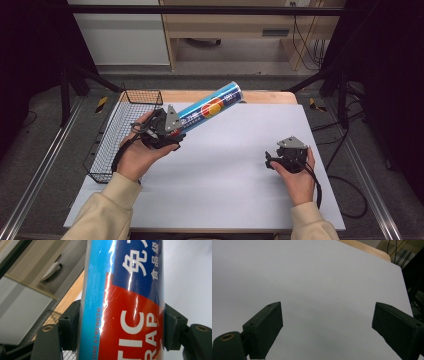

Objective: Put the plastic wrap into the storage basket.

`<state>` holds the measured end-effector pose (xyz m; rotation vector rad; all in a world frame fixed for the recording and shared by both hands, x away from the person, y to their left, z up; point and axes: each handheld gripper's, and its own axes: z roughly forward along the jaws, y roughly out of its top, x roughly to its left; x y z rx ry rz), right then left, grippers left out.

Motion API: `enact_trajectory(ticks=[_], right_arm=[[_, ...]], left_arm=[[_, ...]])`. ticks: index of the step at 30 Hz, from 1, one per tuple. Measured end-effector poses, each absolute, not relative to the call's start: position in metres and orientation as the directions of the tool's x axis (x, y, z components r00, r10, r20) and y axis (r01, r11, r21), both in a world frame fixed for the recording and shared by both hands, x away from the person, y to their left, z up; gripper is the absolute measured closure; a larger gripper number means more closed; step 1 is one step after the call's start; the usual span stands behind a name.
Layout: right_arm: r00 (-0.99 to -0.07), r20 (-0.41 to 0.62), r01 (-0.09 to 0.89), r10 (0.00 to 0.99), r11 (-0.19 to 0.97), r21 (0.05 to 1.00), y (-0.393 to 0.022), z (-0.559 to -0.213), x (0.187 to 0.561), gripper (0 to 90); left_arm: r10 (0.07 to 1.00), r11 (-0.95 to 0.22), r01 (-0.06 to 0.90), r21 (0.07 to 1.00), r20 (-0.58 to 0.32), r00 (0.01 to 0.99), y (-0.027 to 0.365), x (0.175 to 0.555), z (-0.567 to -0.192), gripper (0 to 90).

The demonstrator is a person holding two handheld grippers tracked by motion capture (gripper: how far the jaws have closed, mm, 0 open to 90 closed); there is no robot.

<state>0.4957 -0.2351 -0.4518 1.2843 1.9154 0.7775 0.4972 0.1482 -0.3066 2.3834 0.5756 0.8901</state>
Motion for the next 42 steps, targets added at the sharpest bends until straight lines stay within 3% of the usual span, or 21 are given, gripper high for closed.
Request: enact_trajectory(ticks=[7,28,42], right_arm=[[-0.256,-0.243,0.52,0.936,0.345,0.781,-0.232,-0.453,0.497,9.0],[-0.248,-0.187,0.516,0.95,0.293,0.805,-0.238,-0.45,0.494,8.2],[-0.246,-0.166,0.525,0.955,0.276,0.805,-0.239,-0.448,0.492,9.1]], left_arm=[[0.613,-0.757,0.287,0.587,0.486,0.624,0.157,0.49,-0.295,30.8],[0.769,-0.639,0.547,0.541,0.475,0.427,0.205,0.488,-0.303,31.1],[0.82,-0.567,0.625,0.536,0.435,0.372,0.241,0.48,-0.315,31.2]])
